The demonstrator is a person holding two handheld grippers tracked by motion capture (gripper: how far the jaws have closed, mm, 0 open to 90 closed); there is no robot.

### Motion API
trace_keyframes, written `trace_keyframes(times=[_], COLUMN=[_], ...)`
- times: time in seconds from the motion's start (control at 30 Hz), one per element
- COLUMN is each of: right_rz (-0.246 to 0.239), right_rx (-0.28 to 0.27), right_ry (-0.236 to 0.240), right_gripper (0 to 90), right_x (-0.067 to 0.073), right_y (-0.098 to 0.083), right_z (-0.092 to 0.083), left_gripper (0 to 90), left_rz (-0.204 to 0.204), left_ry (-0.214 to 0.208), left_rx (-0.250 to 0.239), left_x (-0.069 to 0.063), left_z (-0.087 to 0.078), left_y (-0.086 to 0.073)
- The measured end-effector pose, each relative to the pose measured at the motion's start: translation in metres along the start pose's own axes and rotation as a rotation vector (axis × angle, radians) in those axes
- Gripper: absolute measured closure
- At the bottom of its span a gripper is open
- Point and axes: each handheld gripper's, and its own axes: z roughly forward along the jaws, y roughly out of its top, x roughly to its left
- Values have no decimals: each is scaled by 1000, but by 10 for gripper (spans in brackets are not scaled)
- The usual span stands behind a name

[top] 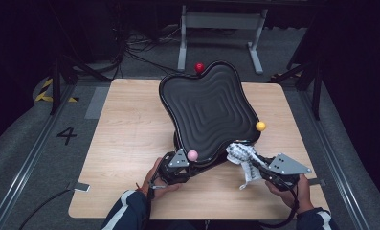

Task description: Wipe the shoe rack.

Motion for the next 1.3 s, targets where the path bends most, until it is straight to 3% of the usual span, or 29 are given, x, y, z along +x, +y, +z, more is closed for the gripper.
trace_keyframes(times=[0.27,0.37,0.53,0.6,0.73,0.83,1.03,1.13,1.23,1.3], right_rz=[-14,-26,-70,-63,-97,-127,-104,-128,-156,-186], right_rx=[-63,-79,-94,-103,-89,-80,-89,-82,-72,-69], right_ry=[-22,-6,38,57,95,124,166,192,210,167], right_gripper=[800,800,801,801,800,796,794,792,791,792], right_x=[0,3,19,25,36,45,55,64,75,81], right_y=[15,25,40,46,54,59,65,65,65,65], right_z=[4,12,30,36,46,50,51,49,51,51], left_gripper=[702,714,724,724,725,725,724,725,725,725], left_rz=[3,-8,-9,-3,-1,-3,-8,-11,0,-6], left_ry=[1,-3,-6,-6,-5,-10,-8,-8,-12,-9], left_rx=[2,-4,-18,-14,-13,-12,-16,-15,-24,-23], left_x=[0,-1,0,0,0,0,-1,-1,0,0], left_z=[0,0,0,0,0,0,0,0,0,0], left_y=[0,-1,-1,-2,-1,-1,-2,-2,-3,-3])
